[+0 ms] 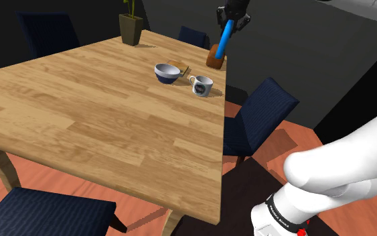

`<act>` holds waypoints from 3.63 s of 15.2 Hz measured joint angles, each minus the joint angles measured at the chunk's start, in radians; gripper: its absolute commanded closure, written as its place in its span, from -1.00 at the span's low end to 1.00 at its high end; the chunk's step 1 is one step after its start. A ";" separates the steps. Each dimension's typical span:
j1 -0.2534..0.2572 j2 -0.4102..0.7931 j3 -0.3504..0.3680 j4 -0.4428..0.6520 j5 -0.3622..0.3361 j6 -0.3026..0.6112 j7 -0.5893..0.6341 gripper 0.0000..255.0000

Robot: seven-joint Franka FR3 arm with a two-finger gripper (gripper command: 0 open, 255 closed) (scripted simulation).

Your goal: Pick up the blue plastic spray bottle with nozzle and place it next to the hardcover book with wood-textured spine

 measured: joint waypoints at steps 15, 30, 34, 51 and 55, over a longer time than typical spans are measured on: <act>0.015 0.474 -0.035 0.283 -0.269 0.116 0.001 1.00; 0.100 0.821 -0.110 0.600 -0.390 0.145 -0.050 1.00; 0.082 0.811 -0.112 0.530 -0.396 0.199 -0.027 1.00; 0.069 0.810 -0.118 0.460 -0.409 0.262 0.003 -1.00; 0.064 0.753 -0.099 0.457 -0.385 0.210 -0.008 -1.00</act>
